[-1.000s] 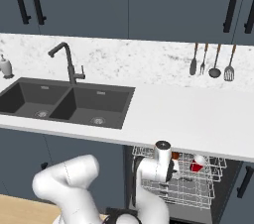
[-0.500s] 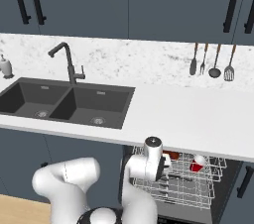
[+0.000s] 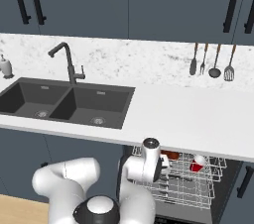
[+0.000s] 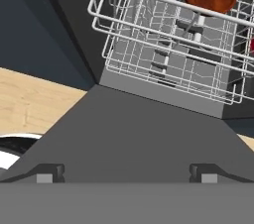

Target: Pick up the cup and bowl from the counter, place them in the dishwasher, and close the dishwasher door.

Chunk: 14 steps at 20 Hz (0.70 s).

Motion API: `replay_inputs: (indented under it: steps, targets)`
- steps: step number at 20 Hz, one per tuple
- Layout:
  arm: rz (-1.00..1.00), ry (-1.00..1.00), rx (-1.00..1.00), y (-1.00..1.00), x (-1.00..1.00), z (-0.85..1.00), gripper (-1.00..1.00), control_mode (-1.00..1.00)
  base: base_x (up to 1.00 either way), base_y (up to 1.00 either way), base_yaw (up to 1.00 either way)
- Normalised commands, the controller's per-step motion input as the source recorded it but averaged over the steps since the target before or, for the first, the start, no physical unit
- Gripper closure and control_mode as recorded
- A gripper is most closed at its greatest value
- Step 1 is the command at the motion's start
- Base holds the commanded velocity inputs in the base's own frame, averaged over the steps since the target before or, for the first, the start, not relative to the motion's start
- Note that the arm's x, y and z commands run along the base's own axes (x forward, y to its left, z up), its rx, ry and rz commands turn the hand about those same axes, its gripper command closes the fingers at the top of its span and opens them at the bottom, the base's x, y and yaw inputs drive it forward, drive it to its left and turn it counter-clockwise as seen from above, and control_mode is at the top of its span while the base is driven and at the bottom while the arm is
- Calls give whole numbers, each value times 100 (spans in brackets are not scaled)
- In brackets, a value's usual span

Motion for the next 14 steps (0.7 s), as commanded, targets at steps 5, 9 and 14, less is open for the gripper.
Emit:
replay_inputs:
  steps: [5, 9, 14]
  targets:
    - [0, 0, 0, 17, 0, 0, -100, -100, 0, 0, 0]
    - [0, 0, 0, 3, 0, 0, -100, 100, -5, 3, -7]
    - [0, 0, 0, 0, 0, 0, -100, 100, -18, 46, -26]
